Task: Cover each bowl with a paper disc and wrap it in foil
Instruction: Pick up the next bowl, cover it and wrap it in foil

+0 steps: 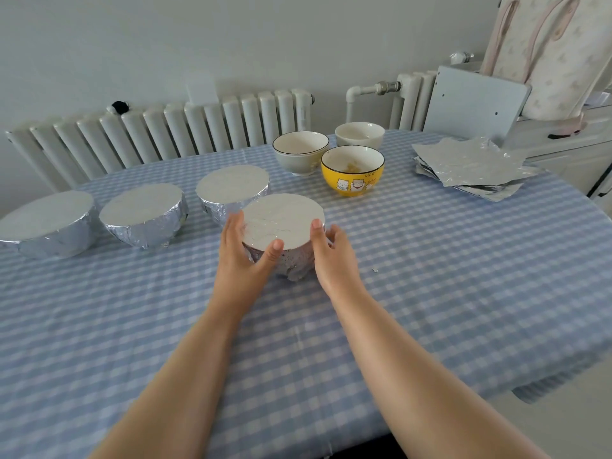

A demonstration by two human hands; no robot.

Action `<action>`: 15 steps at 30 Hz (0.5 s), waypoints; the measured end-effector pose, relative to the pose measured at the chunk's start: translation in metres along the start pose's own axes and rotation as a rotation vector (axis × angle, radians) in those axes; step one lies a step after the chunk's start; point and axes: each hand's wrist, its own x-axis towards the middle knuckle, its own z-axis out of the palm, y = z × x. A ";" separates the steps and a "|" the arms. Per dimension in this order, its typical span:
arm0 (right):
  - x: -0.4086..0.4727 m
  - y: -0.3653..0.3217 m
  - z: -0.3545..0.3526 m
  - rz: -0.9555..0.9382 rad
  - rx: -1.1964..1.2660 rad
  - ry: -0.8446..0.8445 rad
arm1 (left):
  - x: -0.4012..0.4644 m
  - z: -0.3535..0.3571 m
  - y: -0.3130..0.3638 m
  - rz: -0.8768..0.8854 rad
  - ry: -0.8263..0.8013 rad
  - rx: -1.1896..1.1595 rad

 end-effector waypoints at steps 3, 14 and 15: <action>-0.004 0.003 0.003 -0.042 0.020 0.068 | 0.001 -0.007 -0.002 -0.027 -0.067 -0.141; 0.003 -0.012 -0.013 -0.059 -0.038 -0.022 | -0.007 -0.006 -0.001 -0.082 0.003 -0.055; 0.005 -0.014 -0.015 -0.054 -0.050 -0.031 | -0.010 -0.004 0.001 -0.098 0.032 -0.036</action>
